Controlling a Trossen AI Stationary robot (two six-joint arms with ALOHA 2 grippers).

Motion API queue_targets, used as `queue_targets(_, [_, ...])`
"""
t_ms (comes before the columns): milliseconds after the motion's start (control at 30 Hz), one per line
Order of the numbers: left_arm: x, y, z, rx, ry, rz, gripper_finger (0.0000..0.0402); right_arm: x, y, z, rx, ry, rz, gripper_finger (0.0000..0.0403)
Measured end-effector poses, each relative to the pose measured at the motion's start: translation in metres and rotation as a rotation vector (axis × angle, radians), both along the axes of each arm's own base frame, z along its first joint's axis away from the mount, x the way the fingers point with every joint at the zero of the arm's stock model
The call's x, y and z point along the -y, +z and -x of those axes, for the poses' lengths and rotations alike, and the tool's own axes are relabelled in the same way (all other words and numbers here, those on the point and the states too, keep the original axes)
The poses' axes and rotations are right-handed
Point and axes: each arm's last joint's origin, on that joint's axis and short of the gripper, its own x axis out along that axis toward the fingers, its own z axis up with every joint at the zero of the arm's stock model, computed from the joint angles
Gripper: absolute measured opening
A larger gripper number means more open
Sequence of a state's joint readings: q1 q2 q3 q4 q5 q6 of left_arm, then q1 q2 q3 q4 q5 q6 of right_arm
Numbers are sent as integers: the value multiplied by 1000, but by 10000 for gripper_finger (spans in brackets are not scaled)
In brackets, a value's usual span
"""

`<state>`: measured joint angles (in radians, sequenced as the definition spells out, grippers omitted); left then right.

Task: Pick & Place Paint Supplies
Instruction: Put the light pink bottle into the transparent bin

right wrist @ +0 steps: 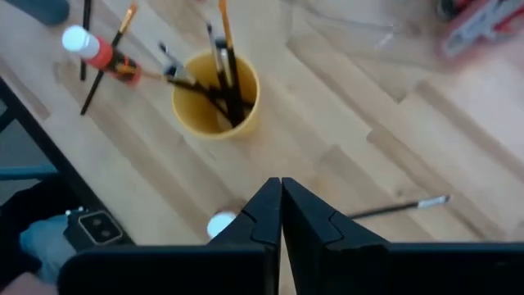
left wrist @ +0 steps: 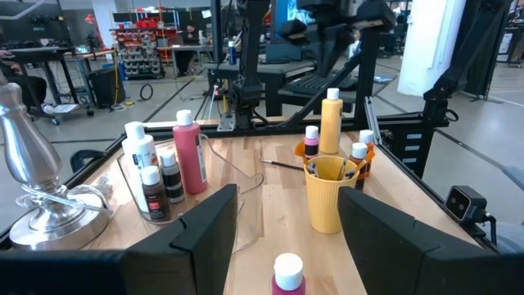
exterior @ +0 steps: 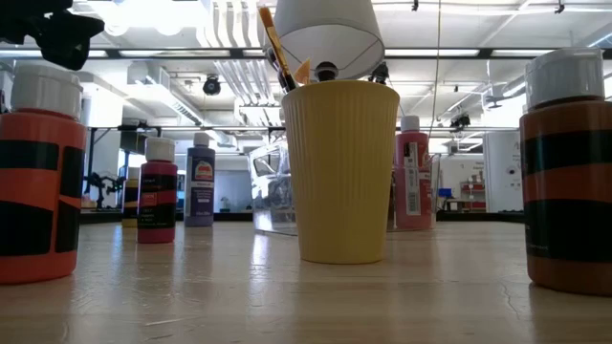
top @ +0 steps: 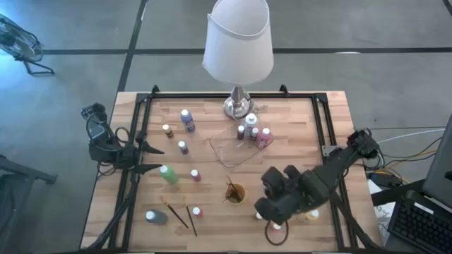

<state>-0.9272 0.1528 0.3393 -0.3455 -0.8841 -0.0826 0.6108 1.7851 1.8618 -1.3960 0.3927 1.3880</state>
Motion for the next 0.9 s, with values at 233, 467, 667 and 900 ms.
queue_targets(233, [0, 0, 0, 0, 0, 0, 218, -18, -14, 14, -21, -31, -13, 9])
queue_targets(467, [0, 0, 0, 0, 0, 0, 218, -21, -20, 16, -54, -62, -46, 22])
queue_targets(667, [0, 0, 0, 0, 0, 0, 218, -22, -23, 17, -89, -119, -108, 76])
queue_targets(900, [0, 0, 0, 0, 0, 0, 218, -23, -27, 19, -105, -141, -125, 137])
